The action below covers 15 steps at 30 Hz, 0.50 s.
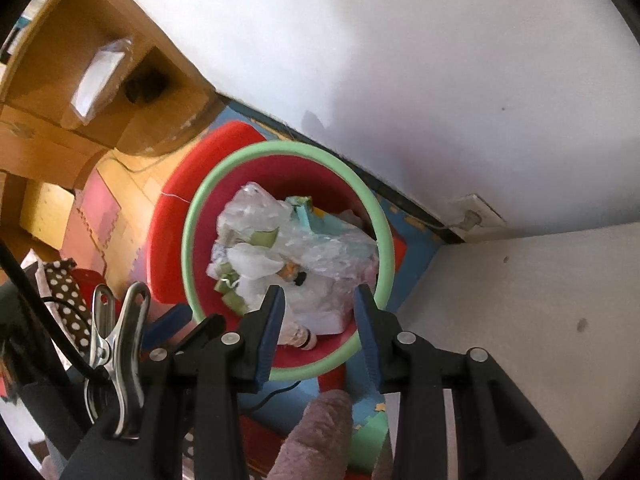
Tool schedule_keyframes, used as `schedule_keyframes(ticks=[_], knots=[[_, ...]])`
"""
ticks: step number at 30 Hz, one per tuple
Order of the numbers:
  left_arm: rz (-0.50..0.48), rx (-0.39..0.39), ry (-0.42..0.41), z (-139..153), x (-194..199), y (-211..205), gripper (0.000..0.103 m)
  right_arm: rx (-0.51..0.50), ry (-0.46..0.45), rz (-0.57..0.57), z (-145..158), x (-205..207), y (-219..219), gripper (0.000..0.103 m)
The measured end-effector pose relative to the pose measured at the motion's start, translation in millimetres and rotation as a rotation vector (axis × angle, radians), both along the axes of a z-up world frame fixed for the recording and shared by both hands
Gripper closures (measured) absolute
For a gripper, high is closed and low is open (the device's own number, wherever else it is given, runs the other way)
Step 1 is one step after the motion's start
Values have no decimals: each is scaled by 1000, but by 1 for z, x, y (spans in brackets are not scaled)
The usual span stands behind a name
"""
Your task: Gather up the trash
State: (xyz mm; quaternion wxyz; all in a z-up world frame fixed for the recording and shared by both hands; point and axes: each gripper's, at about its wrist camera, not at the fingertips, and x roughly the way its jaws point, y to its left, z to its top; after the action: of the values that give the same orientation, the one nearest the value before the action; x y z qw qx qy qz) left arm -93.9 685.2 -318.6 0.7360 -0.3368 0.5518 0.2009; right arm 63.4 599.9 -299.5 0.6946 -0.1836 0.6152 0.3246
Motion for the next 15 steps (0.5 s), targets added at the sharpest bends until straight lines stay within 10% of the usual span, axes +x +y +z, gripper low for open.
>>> schedule_keyframes(ticks=[15], knots=[[15, 112, -64, 101, -43, -26, 64, 192, -121, 78, 82, -76, -40, 66]])
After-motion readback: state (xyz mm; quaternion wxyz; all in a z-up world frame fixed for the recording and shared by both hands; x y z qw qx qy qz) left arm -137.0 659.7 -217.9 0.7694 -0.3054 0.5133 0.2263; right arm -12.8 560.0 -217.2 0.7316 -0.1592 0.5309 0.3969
